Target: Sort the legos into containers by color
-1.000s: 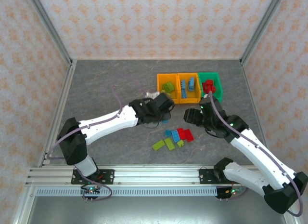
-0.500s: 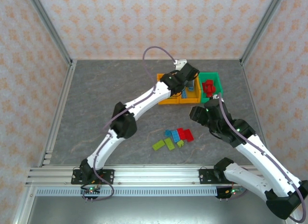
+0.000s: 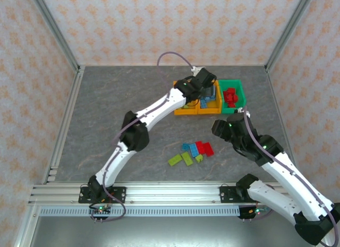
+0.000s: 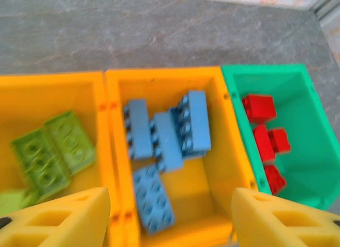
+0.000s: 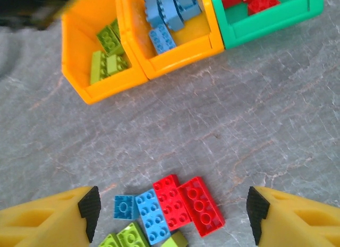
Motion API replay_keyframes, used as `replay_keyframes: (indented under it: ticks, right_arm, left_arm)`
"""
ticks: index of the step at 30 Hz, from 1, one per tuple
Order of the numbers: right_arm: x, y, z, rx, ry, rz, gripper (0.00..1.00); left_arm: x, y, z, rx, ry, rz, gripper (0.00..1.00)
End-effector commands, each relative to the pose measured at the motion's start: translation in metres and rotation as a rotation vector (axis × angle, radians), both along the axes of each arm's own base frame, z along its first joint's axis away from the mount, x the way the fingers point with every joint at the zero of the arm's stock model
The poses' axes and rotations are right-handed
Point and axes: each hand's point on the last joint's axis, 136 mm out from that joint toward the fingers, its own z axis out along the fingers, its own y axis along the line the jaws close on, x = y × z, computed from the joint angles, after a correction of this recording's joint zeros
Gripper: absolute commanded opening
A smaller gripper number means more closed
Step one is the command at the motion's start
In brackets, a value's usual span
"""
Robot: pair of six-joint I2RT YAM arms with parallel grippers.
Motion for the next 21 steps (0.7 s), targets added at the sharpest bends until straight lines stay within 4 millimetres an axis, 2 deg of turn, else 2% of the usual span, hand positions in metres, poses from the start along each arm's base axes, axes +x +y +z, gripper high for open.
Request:
replay_keyframes:
  ticks: [1,2,5,8,10,14,17,20,21]
  right_arm:
    - [0.003,0.001,-0.015,-0.021,0.032,-0.011,0.75]
    - [0.003,0.002,-0.021,-0.029,0.054,-0.006,0.76]
    - [0.002,0.009,-0.043,-0.053,0.131,0.021,0.76]
    - [-0.004,0.019,-0.074,-0.070,0.245,0.070,0.76]
    - [-0.008,0.023,-0.095,-0.087,0.313,0.092,0.75]
    - [-0.017,0.027,-0.132,-0.069,0.378,0.100,0.69]
    - [-0.019,0.031,-0.147,-0.054,0.410,0.109,0.69]
    - [-0.019,0.040,-0.156,-0.034,0.439,0.128,0.72]
    - [-0.018,0.043,-0.158,-0.025,0.446,0.132,0.73]
  left_arm:
    - [-0.043,0.021,0.115,-0.179,-0.175,-0.036,0.62]
    - [-0.061,0.033,0.131,-0.212,-0.212,-0.042,0.62]
    - [-0.109,0.070,0.145,-0.216,-0.258,-0.073,0.65]
    - [-0.155,0.106,0.143,-0.142,-0.286,-0.141,0.68]
    - [-0.181,0.129,0.135,-0.089,-0.288,-0.176,0.69]
    - [-0.229,0.164,0.128,-0.015,-0.306,-0.307,0.77]
    - [-0.253,0.187,0.121,0.041,-0.330,-0.367,0.88]
    - [-0.264,0.206,0.114,0.136,-0.347,-0.400,1.00]
    - [-0.266,0.210,0.112,0.168,-0.353,-0.411,1.00]
